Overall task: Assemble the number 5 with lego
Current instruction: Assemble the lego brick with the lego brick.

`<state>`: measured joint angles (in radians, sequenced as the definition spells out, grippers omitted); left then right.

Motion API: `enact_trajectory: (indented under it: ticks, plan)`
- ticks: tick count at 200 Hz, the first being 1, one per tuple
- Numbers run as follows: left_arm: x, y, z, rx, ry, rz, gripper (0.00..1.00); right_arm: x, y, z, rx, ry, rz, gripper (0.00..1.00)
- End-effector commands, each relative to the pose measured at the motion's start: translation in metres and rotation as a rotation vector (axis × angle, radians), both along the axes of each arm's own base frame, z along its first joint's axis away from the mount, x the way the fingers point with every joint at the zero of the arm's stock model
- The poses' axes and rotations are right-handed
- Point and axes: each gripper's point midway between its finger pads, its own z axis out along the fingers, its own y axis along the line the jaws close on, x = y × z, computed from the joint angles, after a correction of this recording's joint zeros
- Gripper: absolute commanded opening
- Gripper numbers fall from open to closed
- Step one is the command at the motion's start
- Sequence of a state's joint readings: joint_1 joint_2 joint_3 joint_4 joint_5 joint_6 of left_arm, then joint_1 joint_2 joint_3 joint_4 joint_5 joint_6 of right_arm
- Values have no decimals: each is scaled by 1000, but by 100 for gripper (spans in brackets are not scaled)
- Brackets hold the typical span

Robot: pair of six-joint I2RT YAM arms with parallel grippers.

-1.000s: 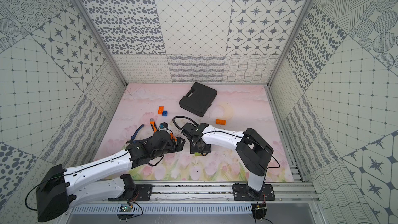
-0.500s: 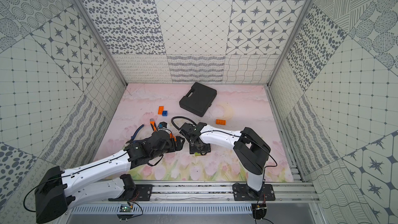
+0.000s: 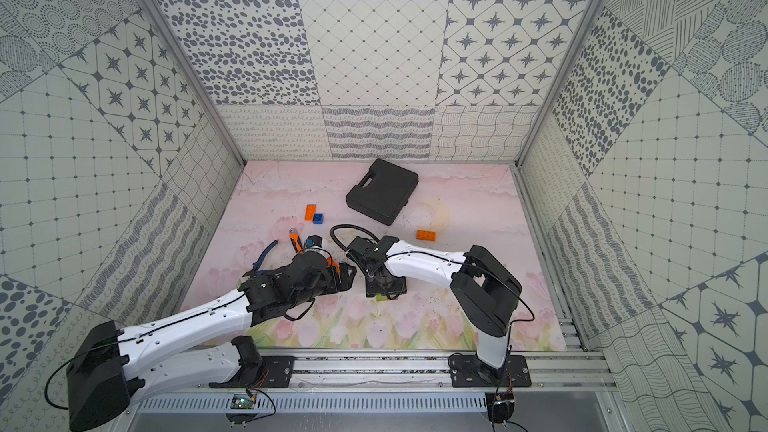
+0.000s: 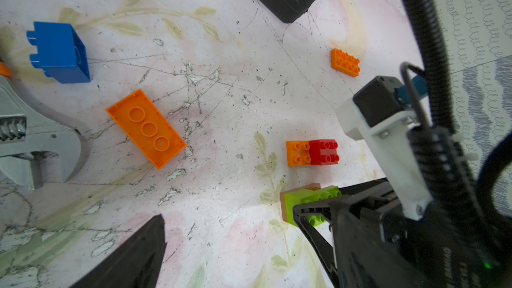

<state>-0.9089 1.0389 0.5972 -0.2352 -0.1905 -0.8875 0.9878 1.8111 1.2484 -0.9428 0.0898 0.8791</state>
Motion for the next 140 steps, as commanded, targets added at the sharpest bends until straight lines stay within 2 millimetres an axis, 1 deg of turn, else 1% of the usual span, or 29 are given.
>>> enact_trajectory:
  ticks: [1,35,57,84,124,140]
  plan:
    - [5,4,3,12,-12,21,100,-5,-1,-24,-37,29,23,64]
    - [5,4,3,12,-12,21,100,-6,-3,-29,-52,38,22,64]
    - [5,4,2,10,-10,21,100,-8,-10,-36,-88,51,21,64]
    - [5,4,2,13,-12,20,100,-10,-9,-40,-86,63,21,64]
    - [4,6,1,15,-10,28,100,-11,-7,-42,-78,69,20,64]
    - [4,7,2,16,-10,29,100,-10,-4,-38,-63,64,21,67]
